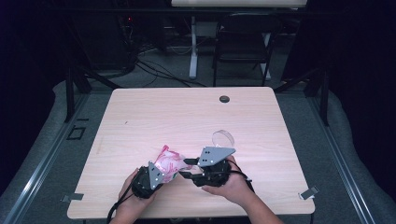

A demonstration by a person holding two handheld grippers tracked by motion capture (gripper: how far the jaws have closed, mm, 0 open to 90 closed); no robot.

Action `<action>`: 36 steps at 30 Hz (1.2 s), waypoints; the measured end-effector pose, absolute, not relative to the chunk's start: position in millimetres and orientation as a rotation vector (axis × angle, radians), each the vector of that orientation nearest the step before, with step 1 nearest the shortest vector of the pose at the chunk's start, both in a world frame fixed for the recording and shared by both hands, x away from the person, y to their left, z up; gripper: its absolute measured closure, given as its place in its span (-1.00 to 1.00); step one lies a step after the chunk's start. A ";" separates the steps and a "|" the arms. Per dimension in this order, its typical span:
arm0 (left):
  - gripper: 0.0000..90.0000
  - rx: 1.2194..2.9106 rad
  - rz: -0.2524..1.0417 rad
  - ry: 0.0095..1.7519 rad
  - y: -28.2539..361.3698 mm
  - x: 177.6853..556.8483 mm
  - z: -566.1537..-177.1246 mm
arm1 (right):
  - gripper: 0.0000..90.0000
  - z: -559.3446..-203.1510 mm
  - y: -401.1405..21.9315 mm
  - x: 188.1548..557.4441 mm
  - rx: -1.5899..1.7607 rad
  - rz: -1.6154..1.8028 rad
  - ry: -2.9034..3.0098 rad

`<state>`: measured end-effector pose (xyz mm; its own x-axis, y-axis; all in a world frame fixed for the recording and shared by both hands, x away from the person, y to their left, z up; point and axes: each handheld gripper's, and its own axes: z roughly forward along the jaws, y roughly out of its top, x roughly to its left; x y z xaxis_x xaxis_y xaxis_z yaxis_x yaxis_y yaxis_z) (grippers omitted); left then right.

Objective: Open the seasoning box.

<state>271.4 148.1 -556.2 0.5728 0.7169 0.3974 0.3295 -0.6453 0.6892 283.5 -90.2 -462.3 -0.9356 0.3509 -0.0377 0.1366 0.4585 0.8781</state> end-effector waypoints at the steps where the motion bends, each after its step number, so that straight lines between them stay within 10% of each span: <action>1: 0.32 2.248 0.915 0.830 147.8 271.2 -556.0 | 0.30 -462.9 -89.3 283.4 0.421 1.466 2.498; 22: 0.32 2.233 0.948 0.814 146.4 268.6 -553.1 | 0.96 -468.6 -87.8 284.3 0.435 1.424 2.524; 36: 0.32 2.229 1.011 0.789 146.2 268.3 -546.8 | 1.00 -467.7 -90.0 285.1 0.448 1.439 2.529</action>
<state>268.3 146.2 -546.8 0.5418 0.7023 0.4618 0.2780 -0.6683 0.6900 285.1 -90.0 -467.7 -0.9345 0.3552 -0.0214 0.1632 0.4810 0.8614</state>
